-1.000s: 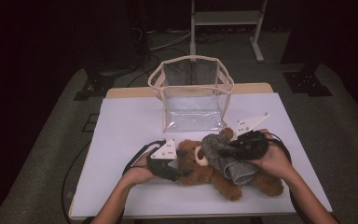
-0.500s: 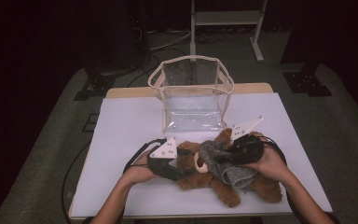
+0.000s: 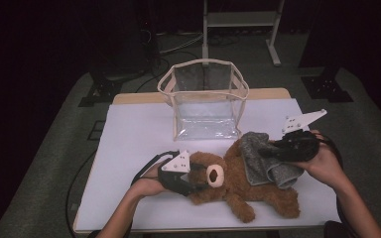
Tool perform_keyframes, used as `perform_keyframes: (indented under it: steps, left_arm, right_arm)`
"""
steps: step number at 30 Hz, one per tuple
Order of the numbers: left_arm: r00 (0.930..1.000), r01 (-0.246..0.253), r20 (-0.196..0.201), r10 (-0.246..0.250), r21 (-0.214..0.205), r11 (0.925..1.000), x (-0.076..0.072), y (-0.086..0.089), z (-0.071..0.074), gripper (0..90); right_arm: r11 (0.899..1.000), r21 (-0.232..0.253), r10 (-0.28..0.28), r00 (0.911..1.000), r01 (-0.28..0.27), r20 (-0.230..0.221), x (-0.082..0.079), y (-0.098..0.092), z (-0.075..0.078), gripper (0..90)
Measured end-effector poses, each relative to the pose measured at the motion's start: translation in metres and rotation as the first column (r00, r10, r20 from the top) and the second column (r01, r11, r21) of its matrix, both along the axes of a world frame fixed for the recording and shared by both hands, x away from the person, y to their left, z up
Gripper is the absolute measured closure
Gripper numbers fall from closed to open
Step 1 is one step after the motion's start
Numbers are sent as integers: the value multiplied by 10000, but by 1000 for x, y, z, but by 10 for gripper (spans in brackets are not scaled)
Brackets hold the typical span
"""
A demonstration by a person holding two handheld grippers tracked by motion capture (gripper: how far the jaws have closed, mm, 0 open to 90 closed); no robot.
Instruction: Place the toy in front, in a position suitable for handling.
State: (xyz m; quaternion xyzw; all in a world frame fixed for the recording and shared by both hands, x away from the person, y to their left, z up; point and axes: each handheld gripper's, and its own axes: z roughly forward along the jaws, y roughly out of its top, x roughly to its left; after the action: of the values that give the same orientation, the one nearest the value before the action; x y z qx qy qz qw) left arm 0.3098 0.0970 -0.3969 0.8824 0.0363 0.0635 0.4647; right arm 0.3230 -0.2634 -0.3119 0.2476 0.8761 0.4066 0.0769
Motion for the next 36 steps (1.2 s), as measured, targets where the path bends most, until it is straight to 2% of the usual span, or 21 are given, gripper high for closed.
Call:
perform_keyframes:
  steps: [6, 13, 16, 19, 20, 22, 25, 27, 29, 31, 33, 36]
  left_arm:
    - [9999, 128, -102, -127, 20, 9999, 0, 1, 0, 392]
    - [9997, 197, -112, -197, 7, 9998, -1, 2, 0, 392]
    - [9997, 234, -105, -233, 81, 9997, -1, 2, 1, 392]
    - [9996, 278, -106, -277, 108, 9996, -2, 2, 1, 392]
    - [9995, 292, -85, -291, 126, 9995, -2, 2, 1, 392]
    - [9995, 278, -123, -277, 70, 9996, -2, 2, 1, 392]
    - [9993, 354, -146, -352, 94, 9993, -2, 3, 2, 393]
    - [9991, 378, -211, -377, 79, 9993, -1, 5, 5, 395]
    - [9991, 381, -167, -382, -31, 9993, 0, 8, 13, 394]
    - [9994, 333, -107, -338, -439, 9985, 1, 8, 21, 391]
    - [9990, 402, -152, -413, -686, 9968, 3, 4, 27, 387]
    - [9980, 573, -267, -575, -97, 9983, 4, -5, 21, 386]
  right_arm:
    - [9998, -190, -95, 9997, 100, 234, 1, -4, 8, 766]
    - [9972, -616, -385, 9978, 418, 546, -2, -17, 26, 765]
    - [9971, -608, -433, 9977, 465, 525, -3, -22, 25, 764]
    - [9988, -373, -314, 9992, 324, 264, -1, -19, 13, 764]
    - [9997, -161, -200, 9998, 201, 65, 0, -16, 6, 764]
    - [10000, -50, 17, 9999, -18, -150, 5, -7, -9, 764]
    - [9987, 290, 429, 9962, -408, -763, 11, 11, -35, 763]
    - [9952, 791, 656, 9926, -576, -1025, 13, 22, -49, 766]
    - [9916, 1059, 855, 9909, -745, -1036, 11, 31, -54, 767]
    - [9851, 1376, 1182, 9873, -1031, -1061, 6, 38, -56, 767]
    - [9827, 1278, 1474, 9839, -1341, -1008, 0, 50, -59, 767]
    - [9830, 876, 1673, 9836, -1611, -682, -9, 60, -57, 764]
